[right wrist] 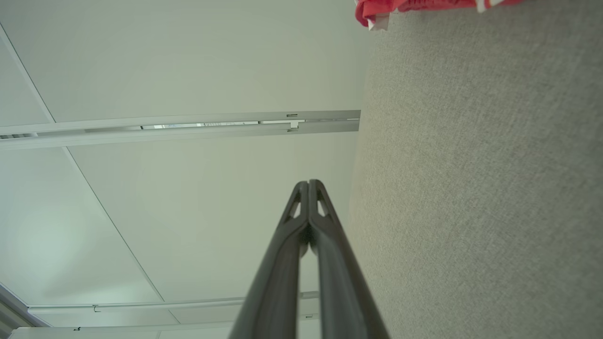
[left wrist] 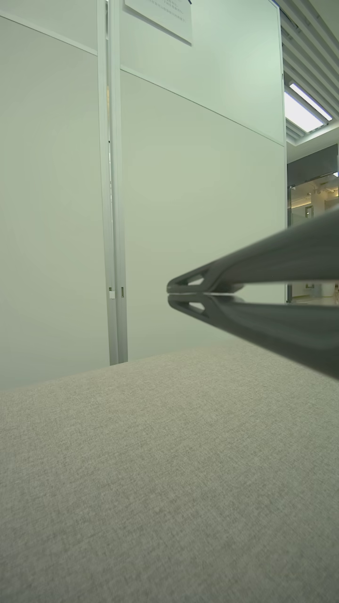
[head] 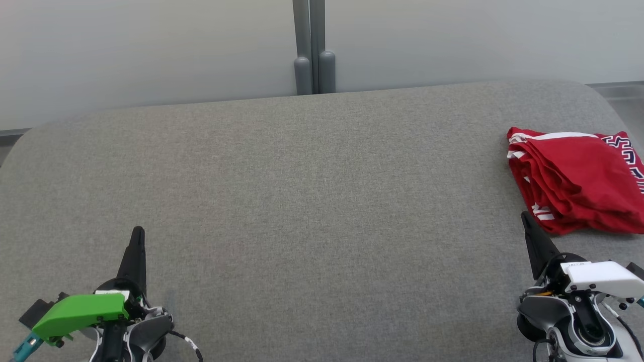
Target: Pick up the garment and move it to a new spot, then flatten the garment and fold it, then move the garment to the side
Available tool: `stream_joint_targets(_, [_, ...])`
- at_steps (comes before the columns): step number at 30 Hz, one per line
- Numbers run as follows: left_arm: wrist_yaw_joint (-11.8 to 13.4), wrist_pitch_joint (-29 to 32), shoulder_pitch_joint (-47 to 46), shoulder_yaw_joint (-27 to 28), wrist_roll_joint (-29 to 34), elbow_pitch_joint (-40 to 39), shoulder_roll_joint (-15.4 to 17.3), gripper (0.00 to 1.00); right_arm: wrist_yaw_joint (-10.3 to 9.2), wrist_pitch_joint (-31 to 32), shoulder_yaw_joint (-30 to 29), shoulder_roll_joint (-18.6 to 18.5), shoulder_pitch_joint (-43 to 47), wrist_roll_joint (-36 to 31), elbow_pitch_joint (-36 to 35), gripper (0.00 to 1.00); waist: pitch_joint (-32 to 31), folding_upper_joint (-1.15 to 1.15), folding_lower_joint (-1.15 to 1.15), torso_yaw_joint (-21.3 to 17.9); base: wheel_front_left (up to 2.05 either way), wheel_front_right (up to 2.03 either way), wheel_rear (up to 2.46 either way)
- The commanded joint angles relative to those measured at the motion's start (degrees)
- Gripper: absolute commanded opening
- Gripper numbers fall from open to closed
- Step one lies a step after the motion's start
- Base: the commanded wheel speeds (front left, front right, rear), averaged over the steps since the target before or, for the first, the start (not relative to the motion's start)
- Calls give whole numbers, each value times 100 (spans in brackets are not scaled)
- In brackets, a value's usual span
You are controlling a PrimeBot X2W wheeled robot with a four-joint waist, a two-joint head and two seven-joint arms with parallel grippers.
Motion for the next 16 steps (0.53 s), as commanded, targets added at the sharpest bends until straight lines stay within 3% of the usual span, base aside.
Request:
stream_joint_targets(1, [-34,2,-58,11,-7,-13,40,0,2,20,-10,-24,-31,34,-22,0,0,0,0,0,0,0,0])
stream_joint_targets(16, [-34,2,-58,11,-7,-13,40,0,2,20,-10,-24,-31,34,-22,0,0,0,0,0,0,0,0])
